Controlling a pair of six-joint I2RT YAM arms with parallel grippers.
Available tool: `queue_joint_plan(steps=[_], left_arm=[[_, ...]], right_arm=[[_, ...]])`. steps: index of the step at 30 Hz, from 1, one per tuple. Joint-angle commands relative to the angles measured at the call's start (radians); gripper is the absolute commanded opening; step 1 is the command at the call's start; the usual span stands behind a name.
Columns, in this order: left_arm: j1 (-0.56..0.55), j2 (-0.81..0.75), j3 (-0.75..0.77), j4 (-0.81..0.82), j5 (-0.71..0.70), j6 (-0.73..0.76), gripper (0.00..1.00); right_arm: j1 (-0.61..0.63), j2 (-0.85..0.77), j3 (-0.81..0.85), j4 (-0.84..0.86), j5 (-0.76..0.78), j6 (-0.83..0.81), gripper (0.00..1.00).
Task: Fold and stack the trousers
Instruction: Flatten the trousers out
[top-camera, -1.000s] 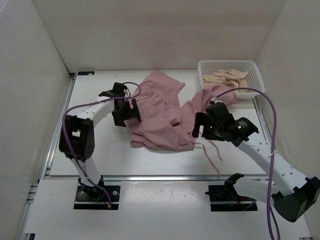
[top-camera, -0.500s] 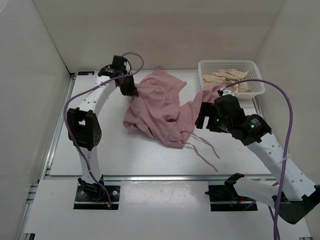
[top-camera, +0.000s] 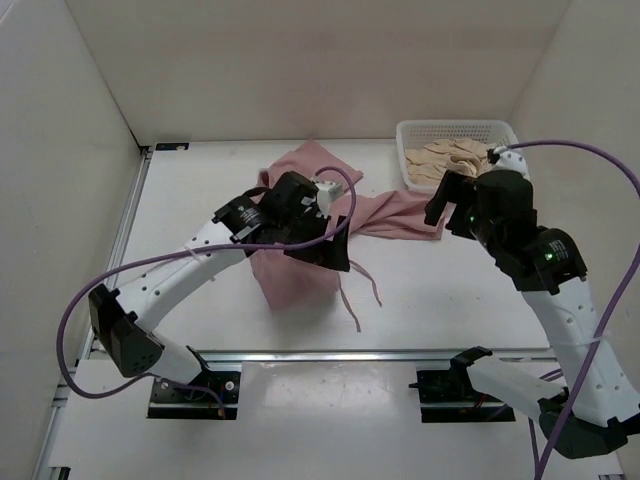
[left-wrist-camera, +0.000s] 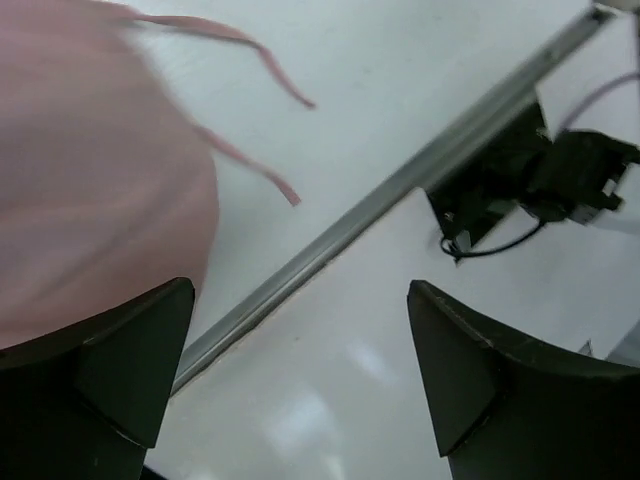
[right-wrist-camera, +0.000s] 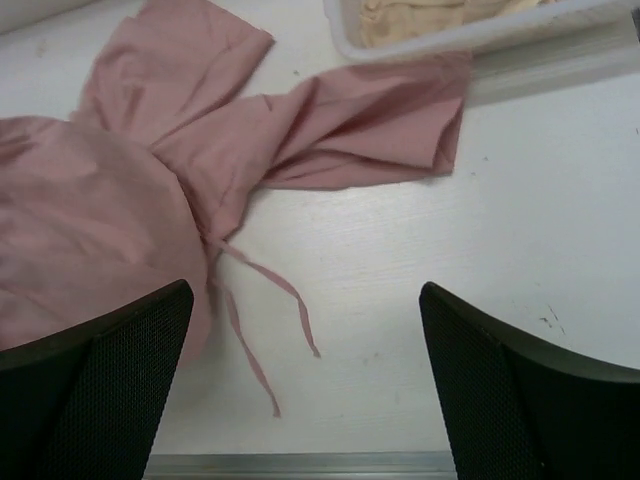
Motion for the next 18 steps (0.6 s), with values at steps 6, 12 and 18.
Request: queue_joint_plan(steps=[6,12,18], left_arm=[[0.306,-0.205,0.112,-0.068,-0.172,0.026,0.92],[0.531,-0.174,-0.13,-0.062,-0.192,-0.045,0.5],[0.711,-0.145,-0.445,0.163,-0.002,-0.066,1.0]], right_arm=[[-0.011,-0.042,-0.27,-0.008,-0.049,0.026,0.99],[-0.011,-0.022,-0.323,-0.008,-0.081,0.035,0.99],[-0.011,-0.022,-0.323,0.001,-0.091,0.024,0.99]])
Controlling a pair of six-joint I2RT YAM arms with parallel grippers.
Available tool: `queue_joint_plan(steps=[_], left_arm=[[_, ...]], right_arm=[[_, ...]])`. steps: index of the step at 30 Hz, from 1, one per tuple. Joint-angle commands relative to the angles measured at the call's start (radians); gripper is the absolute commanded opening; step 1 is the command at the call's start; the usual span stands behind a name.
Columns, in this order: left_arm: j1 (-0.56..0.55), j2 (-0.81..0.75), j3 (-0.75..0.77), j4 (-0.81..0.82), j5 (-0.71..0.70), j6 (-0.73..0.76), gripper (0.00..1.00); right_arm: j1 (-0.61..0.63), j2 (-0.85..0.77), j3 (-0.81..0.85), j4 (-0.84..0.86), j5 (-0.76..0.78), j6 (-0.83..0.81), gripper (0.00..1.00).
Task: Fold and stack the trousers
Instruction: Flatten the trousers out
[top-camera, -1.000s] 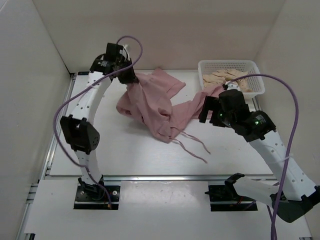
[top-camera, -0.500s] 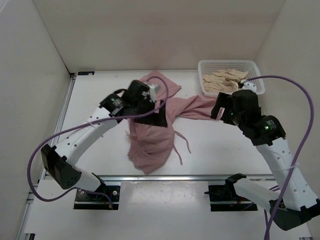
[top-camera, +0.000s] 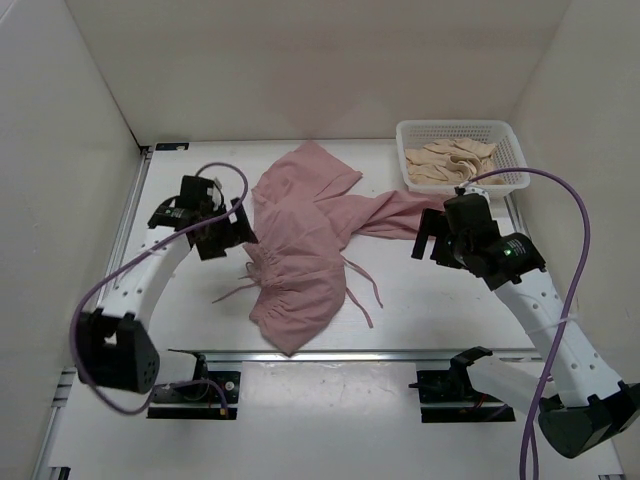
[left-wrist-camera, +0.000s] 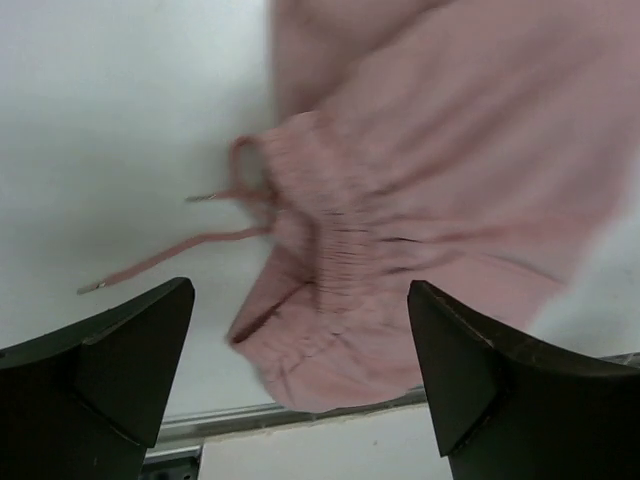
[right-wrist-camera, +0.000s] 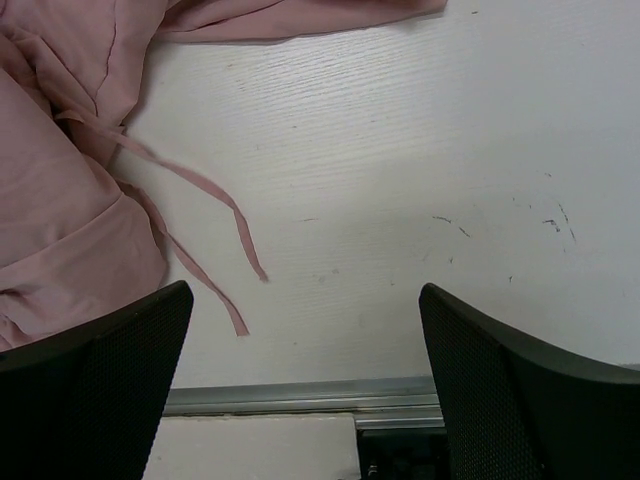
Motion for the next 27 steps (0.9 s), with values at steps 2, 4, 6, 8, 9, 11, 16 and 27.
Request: queue_joint_plan(steps=[2,4,6,8,9,11,16,27], left_arm=[[0.097,0.046,-0.095,0.139,0.144,0.023,1.0],[0.097,0.133,-0.054,0.166,0.145,0.051,1.0],[0.097,0.2,0.01,0.166,0.145,0.089,1.0],[0.097,0.295,0.05,0.188,0.175,0.114,1.0],[0.083,0.329,0.093,0.189,0.226,0.128,1.0],[0.057,0.43,0.133,0.189,0.29,0.157,1.0],[-0.026,0.511,0.185,0.189,0.484,0.194,0.1],[-0.366,0.365,0.623,0.01,0.391,0.065,0.1]], right_arm=[[-0.002,0.003,0.006,0.02,-0.03,-0.006,0.99],[-0.002,0.012,0.006,0.029,-0.041,-0.006,0.99],[0.007,0.012,0.006,0.029,-0.053,-0.006,0.99],[0.008,0.012,0.006,0.029,-0.053,-0.006,0.99],[0.008,0.012,0.006,0.029,-0.053,-0.006,0.99],[0.008,0.002,-0.003,0.029,-0.053,-0.006,0.99],[0.008,-0.04,-0.003,0.008,-0.04,0.003,0.99],[-0.002,-0.168,-0.003,-0.032,0.172,0.158,0.99]])
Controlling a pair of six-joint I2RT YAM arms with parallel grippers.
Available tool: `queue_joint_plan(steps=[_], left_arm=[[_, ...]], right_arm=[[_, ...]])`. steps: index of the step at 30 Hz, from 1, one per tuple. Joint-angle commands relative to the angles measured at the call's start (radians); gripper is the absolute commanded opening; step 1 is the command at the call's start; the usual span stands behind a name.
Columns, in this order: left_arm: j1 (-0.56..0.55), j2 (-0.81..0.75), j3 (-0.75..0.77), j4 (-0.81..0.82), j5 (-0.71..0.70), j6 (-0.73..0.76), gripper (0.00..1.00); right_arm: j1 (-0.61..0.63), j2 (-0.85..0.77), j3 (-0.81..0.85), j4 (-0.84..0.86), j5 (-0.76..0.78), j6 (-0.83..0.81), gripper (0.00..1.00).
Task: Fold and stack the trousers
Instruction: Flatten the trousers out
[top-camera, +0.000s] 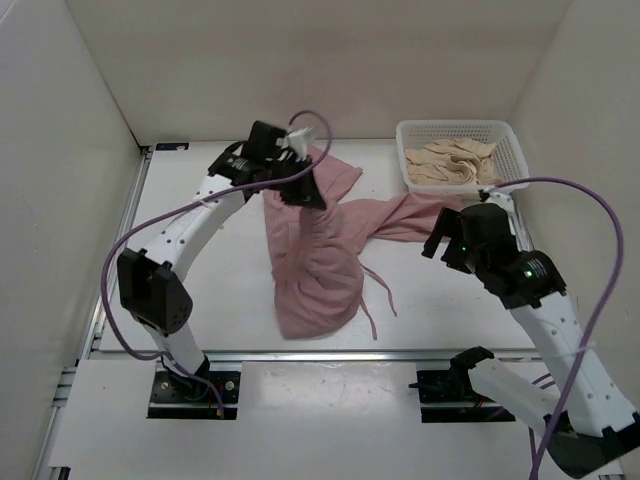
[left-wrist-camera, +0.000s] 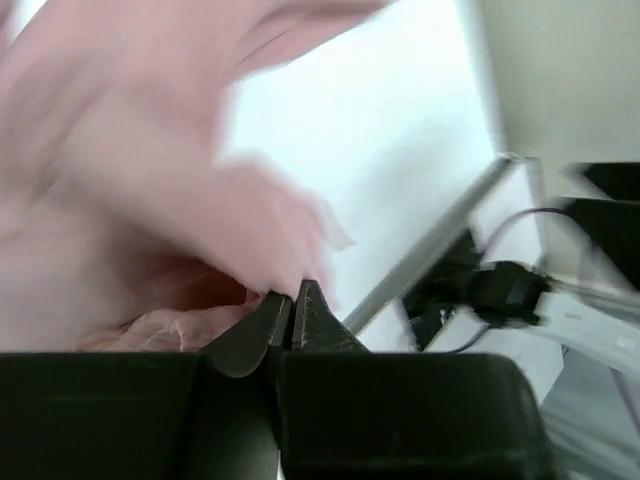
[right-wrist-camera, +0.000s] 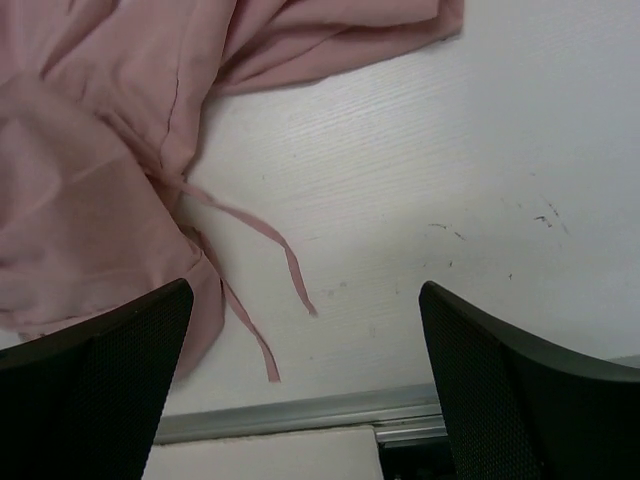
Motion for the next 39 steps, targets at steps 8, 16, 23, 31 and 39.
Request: queue_joint_plan(steps=[8,16,23,31,39], left_arm=[[-0.38,0.423,0.873,-0.128,0.103,-0.189,0.59],[-0.149,0.158,0.62,-0.138,-0.07,-0.167,0.97],[-0.013,-0.095,0.028,-0.115,-0.174,-0.106,0.38],[0.056,-0.377,-0.511,-0.012,-0.237,-0.185,0.93],[0.086,-0.411,-0.554,-0.001,-0.237,-0.166,0.94]], right_arm=[[-0.002,-0.26,0.002,-0.07,0.259,0.146,0.99],[-0.002,-0.197,-0.007,-0.097,0.202,0.061,0.99],[0.028,-0.01,-0.087,0.029,-0.168,-0.003,0.99],[0.284,0.155,-0.273,0.284,-0.355,0.217,0.99],[0.37,0.453,-0.228,0.384,-0.278,0.251,0.7]])
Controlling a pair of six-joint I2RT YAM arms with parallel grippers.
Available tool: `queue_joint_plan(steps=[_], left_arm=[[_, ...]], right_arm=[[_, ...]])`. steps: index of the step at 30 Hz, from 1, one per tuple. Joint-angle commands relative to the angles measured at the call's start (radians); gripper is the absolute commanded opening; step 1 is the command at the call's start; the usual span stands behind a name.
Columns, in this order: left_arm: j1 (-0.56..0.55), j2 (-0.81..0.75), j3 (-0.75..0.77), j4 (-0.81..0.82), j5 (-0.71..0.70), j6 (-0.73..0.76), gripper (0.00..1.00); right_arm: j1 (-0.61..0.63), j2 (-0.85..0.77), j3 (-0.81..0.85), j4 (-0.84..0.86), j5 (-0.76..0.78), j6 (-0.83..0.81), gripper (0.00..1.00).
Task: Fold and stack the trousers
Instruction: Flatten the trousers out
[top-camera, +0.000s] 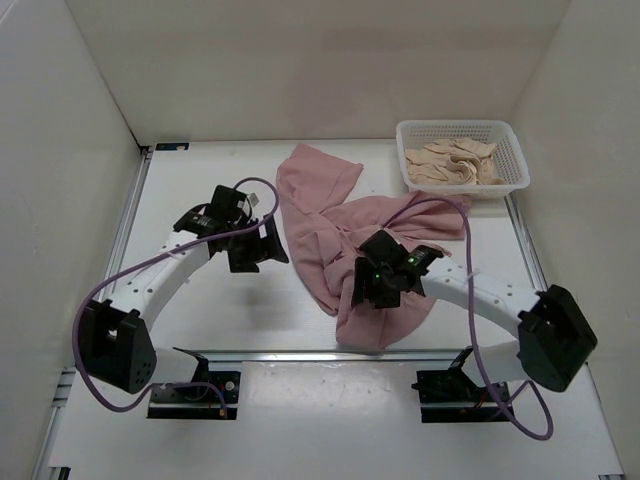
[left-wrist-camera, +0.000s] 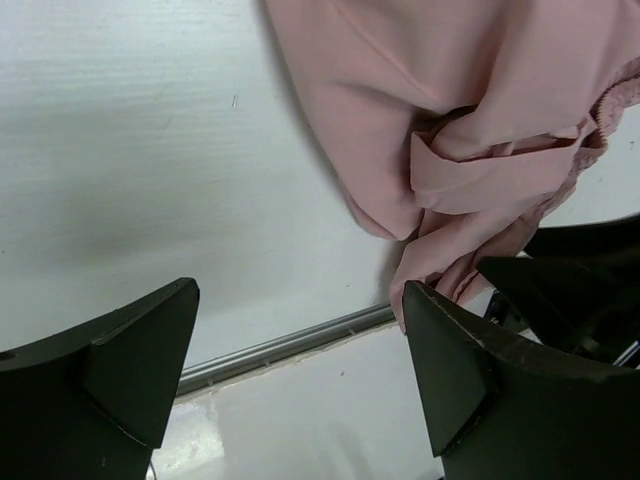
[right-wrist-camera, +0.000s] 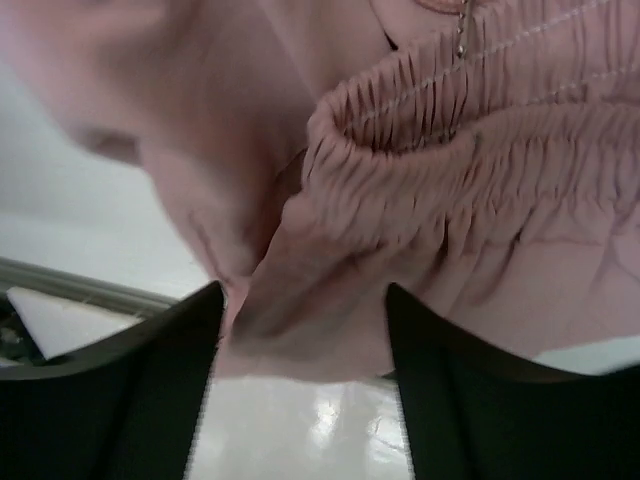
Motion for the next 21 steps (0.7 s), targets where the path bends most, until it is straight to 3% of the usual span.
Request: queue_joint_plan(steps=[1,2,3,5,7,8,13,16,21], left_arm=[[0.014,-0.048,-0.007,0.038,0.004,0.008,0.94],[0.024,-0.059,-0.007,0.038,0.004,0.008,0.94],[0.024,-0.068,-0.007,0.038,0.004,0.008,0.94],[0.034,-0.068,-0.007,0.038,0.004,0.017,0.94],[0.034,-0.068,-0.007,0.038,0.004,0.017,0.92],[0.034,-0.056,-0.007,0.038,0.004,0.017,0.92],[-0.009,0.047,0.028,0.038,0.004,0.026,0.88],[-0.032,0.105,0.038,0.055,0.016,-0.006,0.94],[-0.169,0.188,0.07,0.089,-0.004,-0.064,0.97]], right_arm=[[0.006,0.058,0.037,0.058,0.025,0.052,0.65],[0.006,0.067,0.023,0.058,0.025,0.064,0.59],[0.006,0.067,0.014,0.058,0.025,0.064,0.43],[0.006,0.027,0.001,0.027,0.077,0.092,0.24],[0.006,-0.051,0.01,-0.042,0.164,0.103,0.07],[0.006,-0.082,0.023,-0.074,0.165,0.103,0.04],[-0.006,-0.273,0.183,-0.302,0.382,0.057,0.0],[-0.035,-0.353,0.271,-0.501,0.534,0.084,0.0],[-0.058,-0.522,0.357,-0.619,0.724,0.132,0.0]])
